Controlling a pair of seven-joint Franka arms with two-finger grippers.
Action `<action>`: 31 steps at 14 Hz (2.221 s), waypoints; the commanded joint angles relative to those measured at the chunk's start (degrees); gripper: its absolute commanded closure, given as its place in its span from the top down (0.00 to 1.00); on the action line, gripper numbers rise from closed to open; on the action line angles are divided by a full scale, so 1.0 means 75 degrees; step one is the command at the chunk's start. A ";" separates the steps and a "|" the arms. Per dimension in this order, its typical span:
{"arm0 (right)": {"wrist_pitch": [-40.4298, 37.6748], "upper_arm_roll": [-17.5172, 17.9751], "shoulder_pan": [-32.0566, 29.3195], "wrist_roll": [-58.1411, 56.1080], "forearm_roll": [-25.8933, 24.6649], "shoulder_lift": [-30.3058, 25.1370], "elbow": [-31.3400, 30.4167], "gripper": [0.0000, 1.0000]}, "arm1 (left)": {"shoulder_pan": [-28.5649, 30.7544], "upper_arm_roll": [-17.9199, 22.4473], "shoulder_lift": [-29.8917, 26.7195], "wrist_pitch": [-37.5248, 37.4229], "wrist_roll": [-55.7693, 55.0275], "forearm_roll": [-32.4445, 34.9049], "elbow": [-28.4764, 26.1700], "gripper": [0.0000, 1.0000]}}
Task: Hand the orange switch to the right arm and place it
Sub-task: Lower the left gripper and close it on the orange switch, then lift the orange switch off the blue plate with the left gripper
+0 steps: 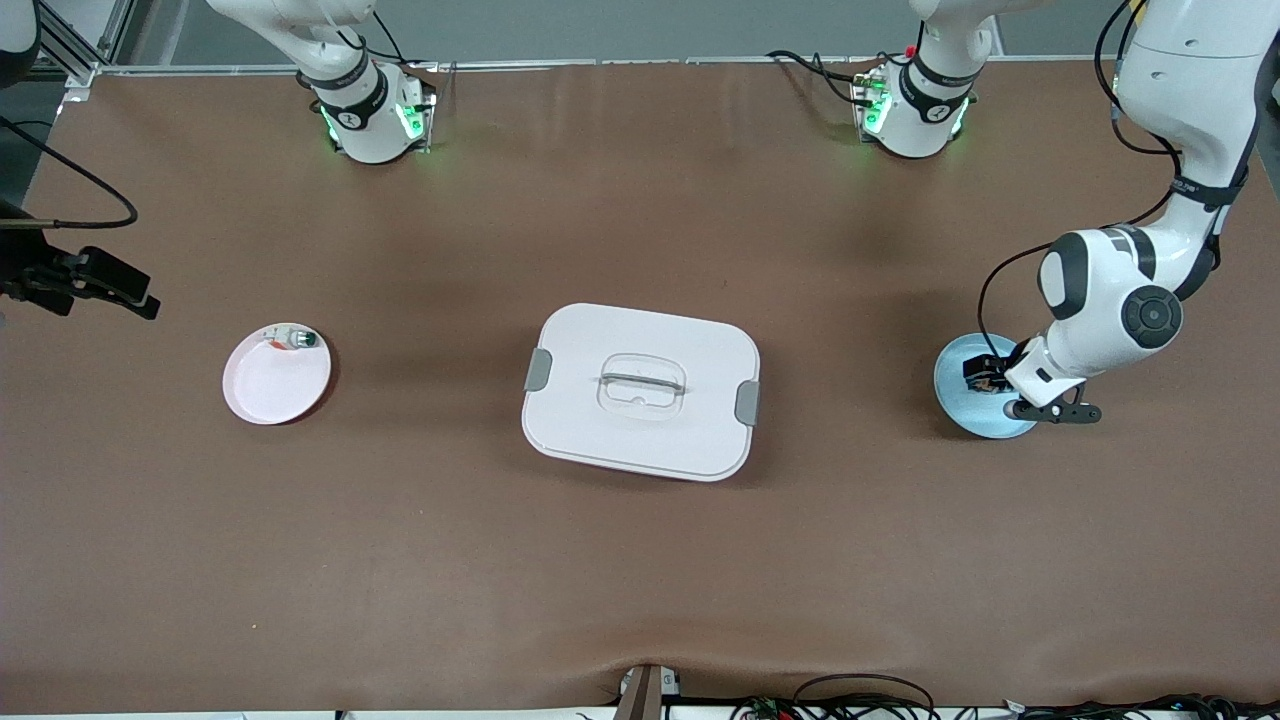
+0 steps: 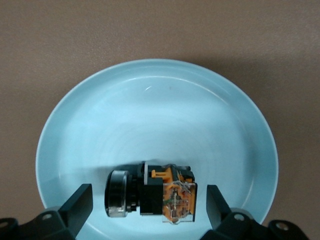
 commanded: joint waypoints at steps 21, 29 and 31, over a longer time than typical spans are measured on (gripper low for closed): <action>-0.0090 0.0016 -0.0048 0.0030 0.0048 0.0053 0.0125 1.00 | 0.0232 -0.0074 -0.0757 -0.0752 0.0018 0.0125 0.0052 0.31; -0.0090 0.0005 -0.0048 0.0019 0.0048 0.0054 0.0125 1.00 | 0.0174 -0.0414 -0.2621 -0.4650 -0.0099 -0.1209 0.1174 0.31; -0.0090 0.0005 -0.0048 -0.0063 0.0048 0.0042 0.0125 1.00 | 0.0163 -0.0438 -0.2949 -0.5823 -0.0227 -0.1689 0.1714 0.31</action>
